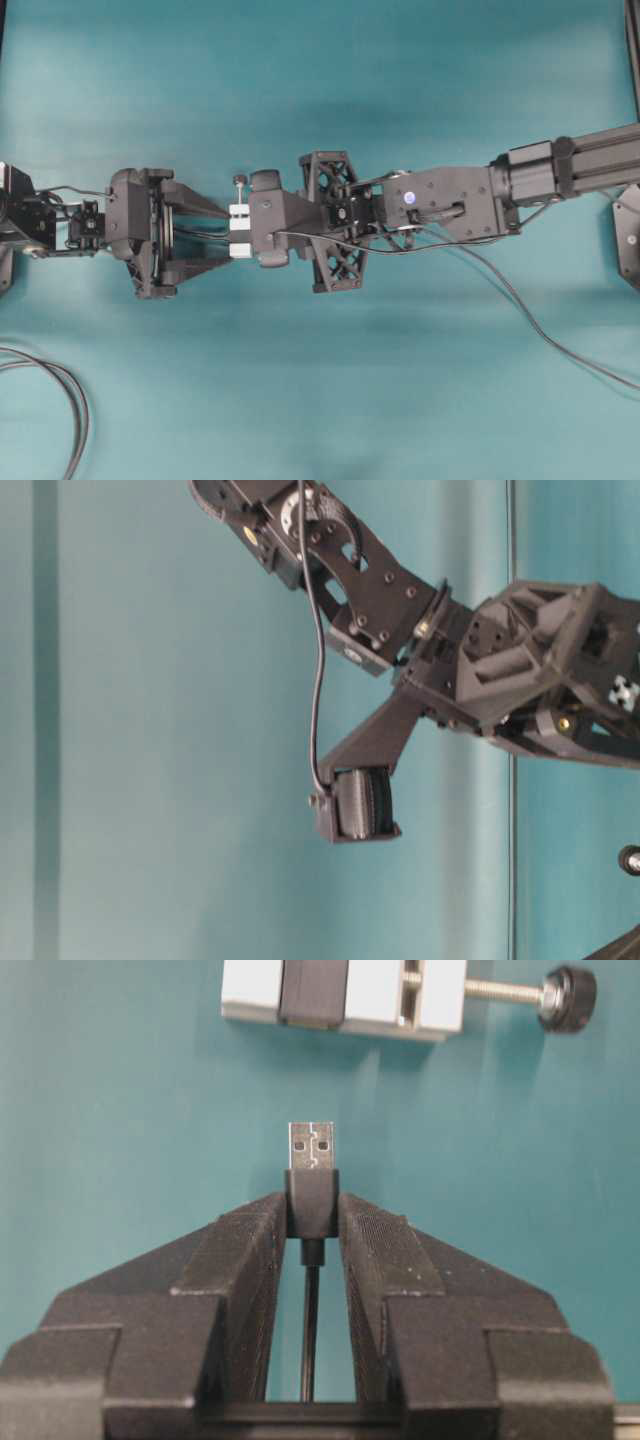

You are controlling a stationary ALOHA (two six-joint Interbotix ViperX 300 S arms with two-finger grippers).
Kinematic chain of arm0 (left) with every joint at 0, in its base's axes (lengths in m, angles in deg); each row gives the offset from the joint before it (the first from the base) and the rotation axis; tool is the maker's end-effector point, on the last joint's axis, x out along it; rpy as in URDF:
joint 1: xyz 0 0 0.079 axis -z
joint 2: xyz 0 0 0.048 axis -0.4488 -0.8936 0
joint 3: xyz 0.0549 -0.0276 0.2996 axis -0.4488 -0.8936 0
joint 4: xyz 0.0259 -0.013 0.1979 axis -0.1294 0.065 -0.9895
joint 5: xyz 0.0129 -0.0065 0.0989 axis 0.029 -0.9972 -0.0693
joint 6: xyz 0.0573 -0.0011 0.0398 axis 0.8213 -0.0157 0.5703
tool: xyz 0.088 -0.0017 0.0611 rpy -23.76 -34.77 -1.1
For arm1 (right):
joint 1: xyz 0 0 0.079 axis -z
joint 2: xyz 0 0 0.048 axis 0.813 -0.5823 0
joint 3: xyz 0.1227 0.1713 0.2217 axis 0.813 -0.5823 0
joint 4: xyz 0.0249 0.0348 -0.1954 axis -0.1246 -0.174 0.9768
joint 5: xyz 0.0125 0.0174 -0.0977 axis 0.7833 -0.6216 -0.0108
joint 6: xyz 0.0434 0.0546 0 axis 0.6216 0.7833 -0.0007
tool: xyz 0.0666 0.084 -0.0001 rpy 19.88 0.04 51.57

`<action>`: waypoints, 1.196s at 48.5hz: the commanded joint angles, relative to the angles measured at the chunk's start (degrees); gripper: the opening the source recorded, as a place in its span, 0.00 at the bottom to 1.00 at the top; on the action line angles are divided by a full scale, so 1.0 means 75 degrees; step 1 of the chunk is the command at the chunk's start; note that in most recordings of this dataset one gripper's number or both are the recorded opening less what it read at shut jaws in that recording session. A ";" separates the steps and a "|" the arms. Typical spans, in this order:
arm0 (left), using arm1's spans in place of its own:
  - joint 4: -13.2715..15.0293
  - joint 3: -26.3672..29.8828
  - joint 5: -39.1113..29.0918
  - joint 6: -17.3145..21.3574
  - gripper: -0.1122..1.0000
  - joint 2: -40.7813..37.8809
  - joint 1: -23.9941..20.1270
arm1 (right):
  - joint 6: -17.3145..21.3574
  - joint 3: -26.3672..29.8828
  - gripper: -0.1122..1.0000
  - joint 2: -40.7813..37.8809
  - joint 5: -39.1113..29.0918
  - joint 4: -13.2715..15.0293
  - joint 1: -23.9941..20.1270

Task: Insert the USB cable into the female connector supported by the left arm.
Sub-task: 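Grasp the white clamp with the left gripper and raise it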

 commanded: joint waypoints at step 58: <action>0.0012 0.0012 -0.0188 0.0984 0.71 0.0059 -0.0375 | 0.0023 0.0586 0.29 -0.0352 0.0492 0.0023 0.0117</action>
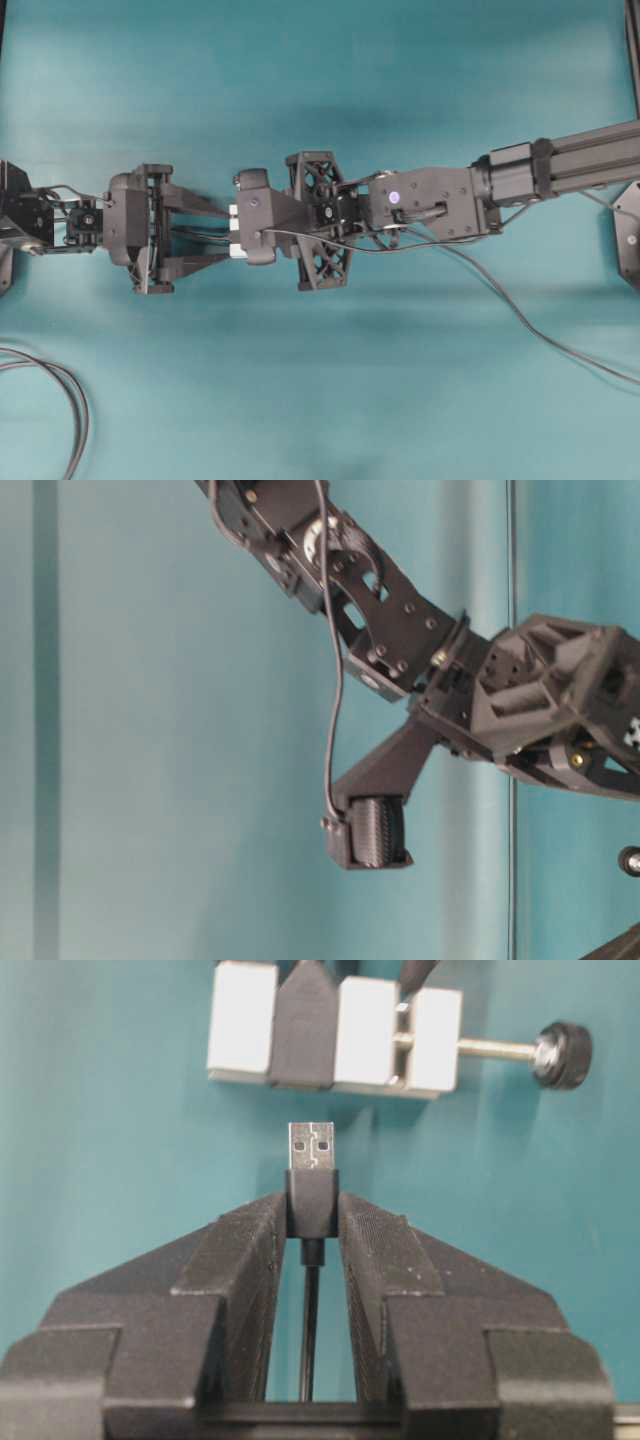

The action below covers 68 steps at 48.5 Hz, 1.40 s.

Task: Insert the USB cable into the female connector supported by the left arm.
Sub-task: 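Grasp the white clamp with the left gripper and raise it, then align the USB plug with the clamped female connector using the right gripper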

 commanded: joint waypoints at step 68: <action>0.0035 0.0281 -0.0480 0.0199 0.71 -0.0129 -0.0293 | 0.0141 0.0117 0.29 0.0234 0.0445 0.0070 -0.0105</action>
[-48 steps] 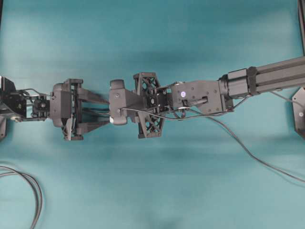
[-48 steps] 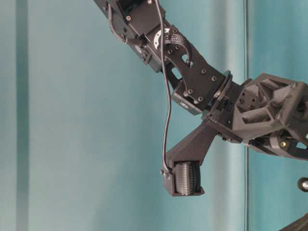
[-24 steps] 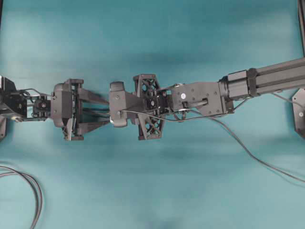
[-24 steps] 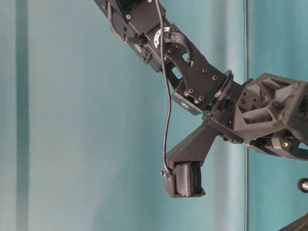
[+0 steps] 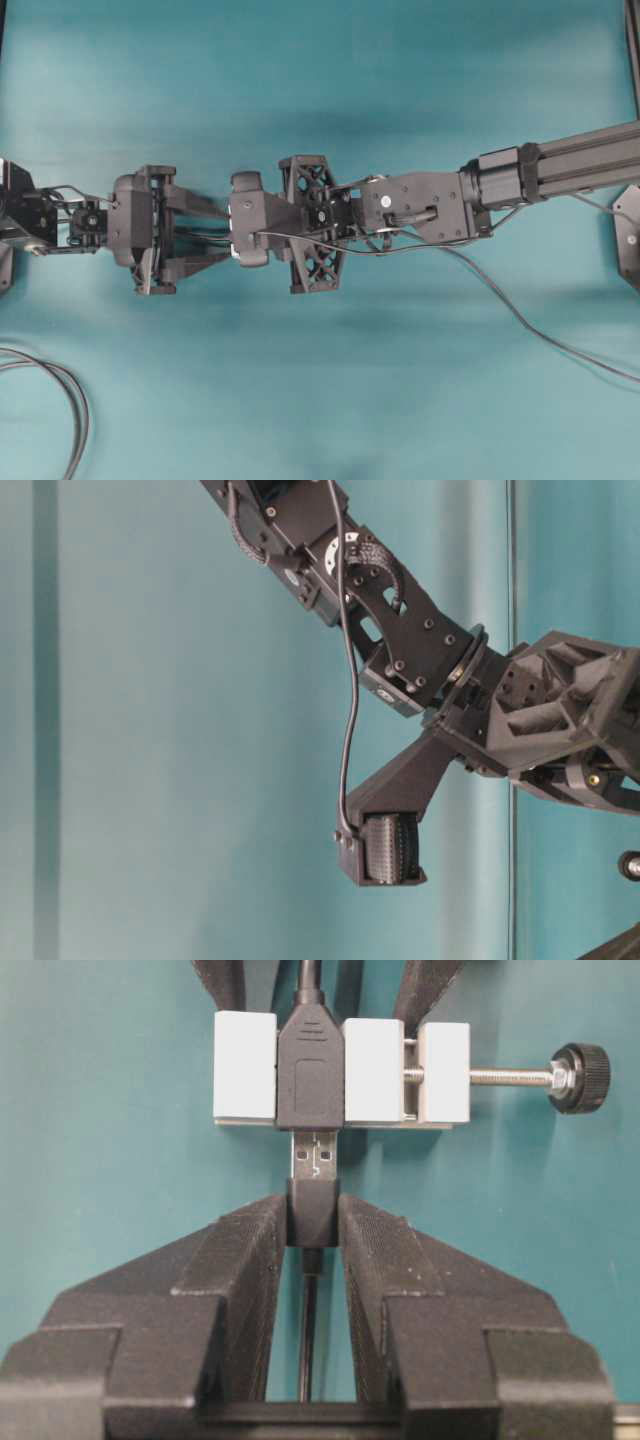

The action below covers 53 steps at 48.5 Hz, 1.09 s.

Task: Insert the USB cable into the female connector supported by the left arm.
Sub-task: 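Align the USB plug with the clamped female connector using the right gripper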

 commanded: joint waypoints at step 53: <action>0.0047 0.0293 -0.0445 0.0129 0.71 -0.0070 -0.0223 | 0.0000 -0.0023 0.29 0.0516 0.0246 0.0387 0.0035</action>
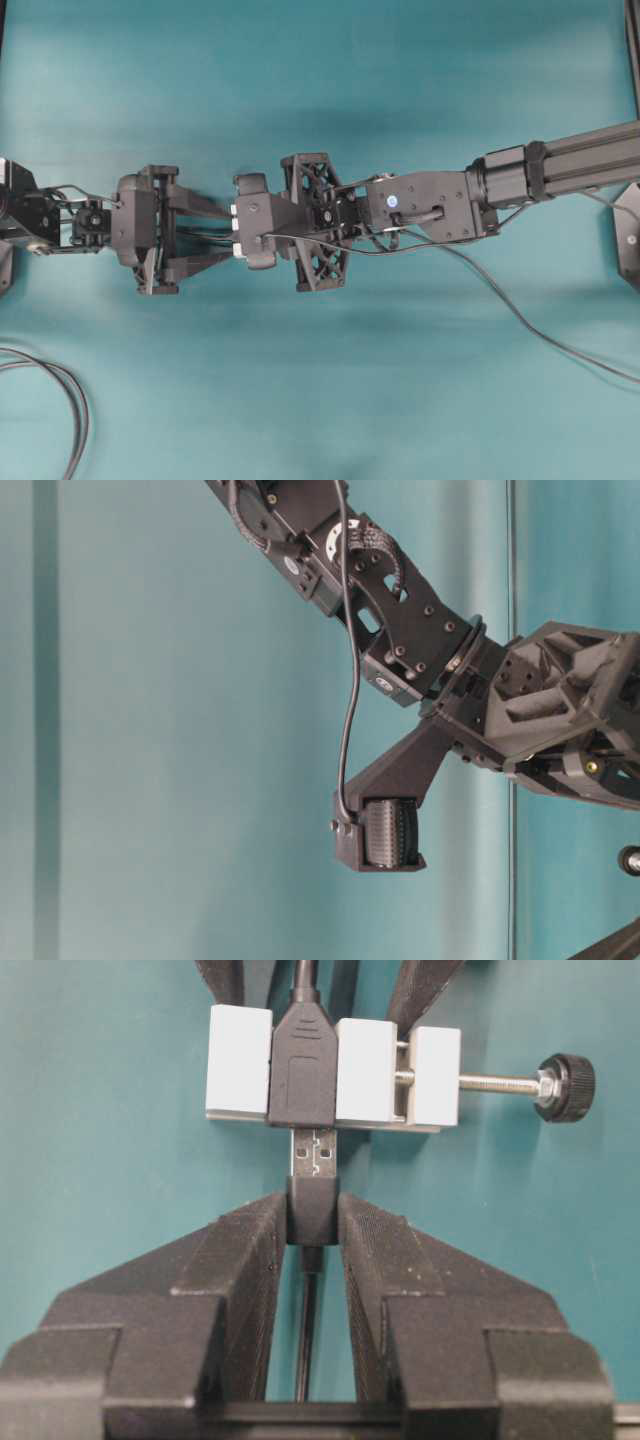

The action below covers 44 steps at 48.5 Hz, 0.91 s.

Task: Insert the USB cable into the female connector supported by the left arm.
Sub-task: 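Align the USB plug with the clamped female connector using the right gripper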

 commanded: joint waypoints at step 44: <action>0.0047 0.0316 -0.0434 0.0129 0.71 -0.0047 -0.0223 | 0.0012 0.0234 0.29 0.0504 0.0187 0.0059 -0.0199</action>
